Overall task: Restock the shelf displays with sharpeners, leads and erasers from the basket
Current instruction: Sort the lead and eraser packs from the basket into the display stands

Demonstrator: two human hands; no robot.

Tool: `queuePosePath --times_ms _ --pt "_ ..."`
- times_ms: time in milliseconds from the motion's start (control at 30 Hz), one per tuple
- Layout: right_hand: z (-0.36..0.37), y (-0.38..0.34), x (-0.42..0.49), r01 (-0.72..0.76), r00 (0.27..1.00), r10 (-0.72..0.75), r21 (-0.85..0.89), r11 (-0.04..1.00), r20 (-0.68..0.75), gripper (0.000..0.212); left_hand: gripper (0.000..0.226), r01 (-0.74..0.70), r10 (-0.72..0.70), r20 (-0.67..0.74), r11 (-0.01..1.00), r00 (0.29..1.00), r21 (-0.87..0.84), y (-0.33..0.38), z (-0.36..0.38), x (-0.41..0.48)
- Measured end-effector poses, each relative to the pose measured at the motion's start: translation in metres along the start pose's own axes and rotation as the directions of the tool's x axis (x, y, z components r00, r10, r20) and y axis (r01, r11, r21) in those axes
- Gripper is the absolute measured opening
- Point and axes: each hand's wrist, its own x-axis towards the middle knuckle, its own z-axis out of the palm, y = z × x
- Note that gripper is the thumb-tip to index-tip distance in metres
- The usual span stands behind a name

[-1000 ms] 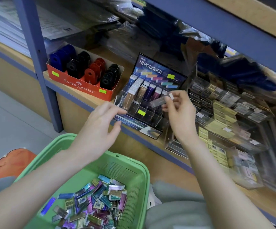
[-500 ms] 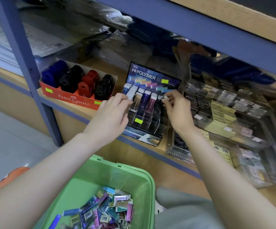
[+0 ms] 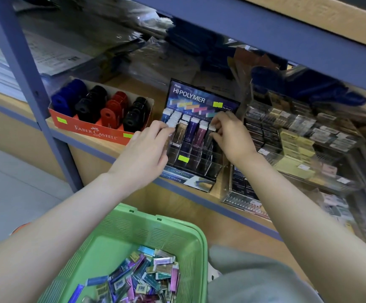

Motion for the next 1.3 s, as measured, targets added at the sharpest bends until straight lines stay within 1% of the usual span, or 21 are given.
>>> queuePosePath --times_ms 100,167,267,300,367,467,533,600,700,800,833,900,933,1000,1067,1167,1233,1300 --pt "0.001 -0.001 -0.003 0.003 1.0 -0.003 -0.039 0.999 0.004 0.017 0.052 -0.028 0.028 0.008 0.999 1.0 0.028 -0.004 0.003 0.0" --pt "0.0 -0.003 -0.004 0.016 1.0 -0.015 -0.093 0.996 0.01 0.016 0.053 -0.023 0.022 0.029 0.999 0.999 0.042 -0.005 0.005 0.001" --pt "-0.003 -0.01 -0.012 0.046 0.998 -0.05 -0.171 0.984 -0.024 0.025 0.054 -0.031 0.026 0.053 0.996 0.998 0.081 -0.004 0.005 0.002" --pt "-0.006 -0.014 -0.017 0.061 0.996 -0.071 -0.177 0.982 -0.051 0.03 0.055 -0.046 0.041 0.045 0.993 0.998 0.113 -0.004 0.003 0.0" --pt "-0.012 -0.023 -0.029 0.097 0.988 -0.114 -0.161 0.982 -0.1 0.034 0.052 -0.111 0.115 -0.013 0.979 0.993 0.171 -0.004 -0.002 -0.01" --pt "-0.019 -0.039 -0.053 0.215 0.961 -0.236 -0.149 0.965 -0.145 0.028 0.041 -0.177 0.202 -0.118 0.965 0.972 0.192 -0.004 -0.012 -0.037" --pt "-0.018 -0.048 -0.071 0.318 0.924 -0.343 -0.159 0.935 -0.167 0.022 0.039 -0.196 0.227 -0.139 0.959 0.964 0.207 -0.008 -0.014 -0.059" --pt "-0.01 -0.056 -0.089 0.413 0.892 -0.428 -0.124 0.902 -0.147 0.018 0.034 -0.181 0.213 -0.131 0.958 0.968 0.223 -0.017 -0.01 -0.083" --pt "0.017 -0.066 -0.116 0.537 0.842 -0.539 -0.072 0.841 -0.019 0.017 0.028 -0.089 0.107 -0.071 0.972 0.992 0.219 -0.037 0.003 -0.124" --pt "0.057 -0.078 -0.14 0.558 0.818 -0.547 -0.013 0.83 0.175 0.026 0.027 0.054 -0.062 0.025 0.966 0.998 0.253 -0.063 0.02 -0.166" --pt "0.071 -0.083 -0.146 0.536 0.813 -0.523 0.02 0.844 0.258 0.032 0.028 0.11 -0.129 0.055 0.955 0.99 0.274 -0.072 0.025 -0.179" --pt "0.099 -0.095 -0.157 0.447 0.785 -0.45 0.112 0.887 0.426 0.038 0.045 0.237 -0.277 0.113 0.93 0.954 0.281 -0.09 0.033 -0.205" --pt "0.114 -0.098 -0.163 0.382 0.763 -0.406 0.156 0.911 0.503 0.04 0.051 0.301 -0.345 0.128 0.914 0.93 0.273 -0.097 0.036 -0.216" --pt "0.148 -0.101 -0.175 0.266 0.713 -0.328 0.194 0.944 0.62 0.043 0.053 0.41 -0.448 0.135 0.88 0.884 0.239 -0.108 0.041 -0.235" --pt "0.18 -0.103 -0.188 0.169 0.641 -0.272 0.214 0.962 0.718 0.043 0.056 0.508 -0.531 0.15 0.845 0.834 0.166 -0.116 0.046 -0.25" --pt "0.224 -0.1 -0.211 0.12 0.504 -0.208 0.171 0.978 0.838 0.045 0.06 0.642 -0.638 0.185 0.765 0.748 0.042 -0.126 0.054 -0.266" --pt "0.243 -0.097 -0.226 0.083 0.422 -0.145 0.121 0.989 0.895 0.046 0.065 0.699 -0.679 0.207 0.713 0.705 -0.044 -0.126 0.058 -0.272" --pt "0.258 -0.093 -0.242 -0.013 0.355 -0.078 0.089 0.996 0.932 0.042 0.064 0.739 -0.716 0.206 0.671 0.667 -0.061 -0.126 0.061 -0.275"
